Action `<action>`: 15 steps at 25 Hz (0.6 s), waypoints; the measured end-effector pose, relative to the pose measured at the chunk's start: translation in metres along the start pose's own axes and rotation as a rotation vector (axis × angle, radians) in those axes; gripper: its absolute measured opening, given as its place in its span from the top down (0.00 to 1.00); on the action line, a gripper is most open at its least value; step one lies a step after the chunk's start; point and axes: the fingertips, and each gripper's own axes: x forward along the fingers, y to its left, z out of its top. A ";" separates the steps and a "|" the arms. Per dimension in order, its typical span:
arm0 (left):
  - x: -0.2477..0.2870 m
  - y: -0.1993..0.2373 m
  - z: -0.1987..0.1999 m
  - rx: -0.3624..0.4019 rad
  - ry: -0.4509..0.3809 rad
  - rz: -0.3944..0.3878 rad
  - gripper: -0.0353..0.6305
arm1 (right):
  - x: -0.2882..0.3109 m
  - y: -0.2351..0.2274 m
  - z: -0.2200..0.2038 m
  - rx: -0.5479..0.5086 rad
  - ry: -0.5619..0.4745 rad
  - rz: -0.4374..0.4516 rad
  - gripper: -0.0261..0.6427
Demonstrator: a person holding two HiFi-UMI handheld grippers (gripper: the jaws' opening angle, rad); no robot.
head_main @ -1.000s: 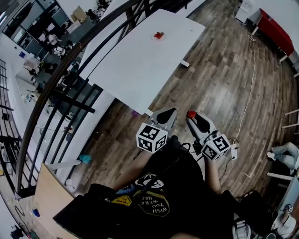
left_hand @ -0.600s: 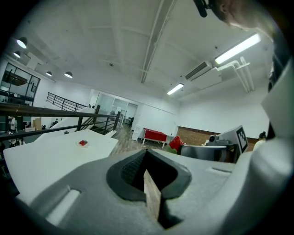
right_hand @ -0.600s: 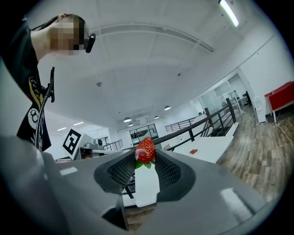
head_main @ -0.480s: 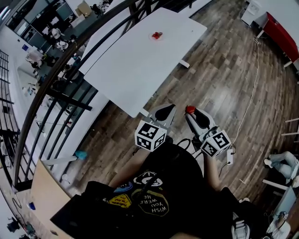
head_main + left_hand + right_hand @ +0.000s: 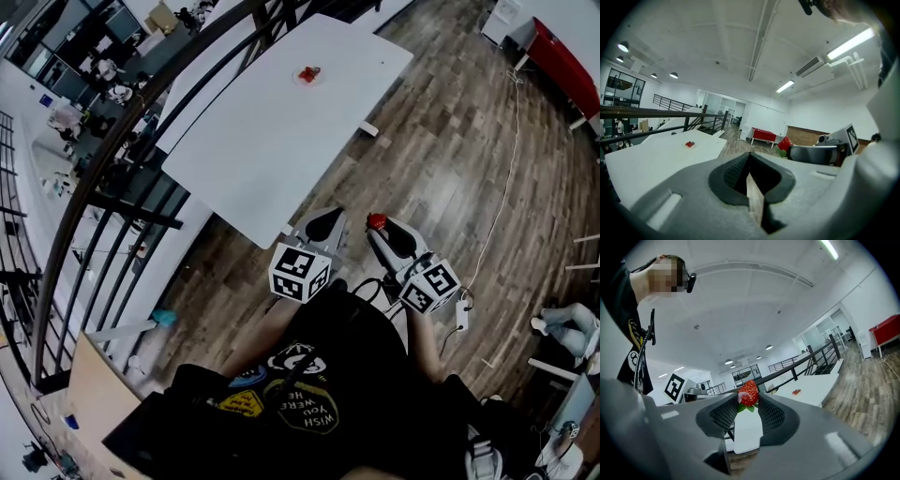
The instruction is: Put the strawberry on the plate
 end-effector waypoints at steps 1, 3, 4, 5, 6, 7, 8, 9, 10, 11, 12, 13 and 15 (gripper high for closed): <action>0.004 0.004 0.000 0.002 0.008 0.001 0.94 | 0.005 -0.003 0.001 0.001 0.002 -0.001 0.76; 0.012 0.013 0.003 0.002 0.025 -0.003 0.94 | 0.016 -0.008 0.005 0.004 0.007 0.001 0.76; 0.016 0.017 0.005 0.002 0.033 -0.013 0.94 | 0.022 -0.010 0.008 0.005 0.008 0.003 0.76; 0.021 0.021 0.008 0.001 0.042 -0.032 0.94 | 0.029 -0.012 0.012 0.004 0.008 0.005 0.76; 0.026 0.024 0.012 0.000 0.050 -0.058 0.94 | 0.036 -0.015 0.016 0.001 0.007 0.007 0.76; 0.030 0.027 0.015 0.000 0.054 -0.082 0.91 | 0.043 -0.017 0.020 -0.003 0.005 0.008 0.76; 0.033 0.030 0.020 0.004 0.050 -0.100 0.91 | 0.050 -0.020 0.023 -0.004 0.003 0.008 0.76; 0.035 0.034 0.024 0.012 0.041 -0.109 0.91 | 0.057 -0.022 0.025 -0.005 0.000 0.006 0.76; 0.036 0.039 0.028 0.020 0.030 -0.114 0.91 | 0.063 -0.025 0.026 -0.007 -0.001 0.002 0.76; 0.038 0.044 0.031 0.026 0.022 -0.117 0.91 | 0.069 -0.028 0.026 -0.009 -0.001 -0.003 0.76; 0.041 0.049 0.034 0.027 0.017 -0.122 0.91 | 0.075 -0.031 0.027 -0.011 0.000 -0.008 0.76; 0.043 0.053 0.036 0.026 0.014 -0.126 0.91 | 0.080 -0.034 0.027 -0.012 0.001 -0.013 0.76; 0.046 0.062 0.040 0.023 0.004 -0.125 0.92 | 0.088 -0.038 0.029 -0.012 -0.005 -0.021 0.76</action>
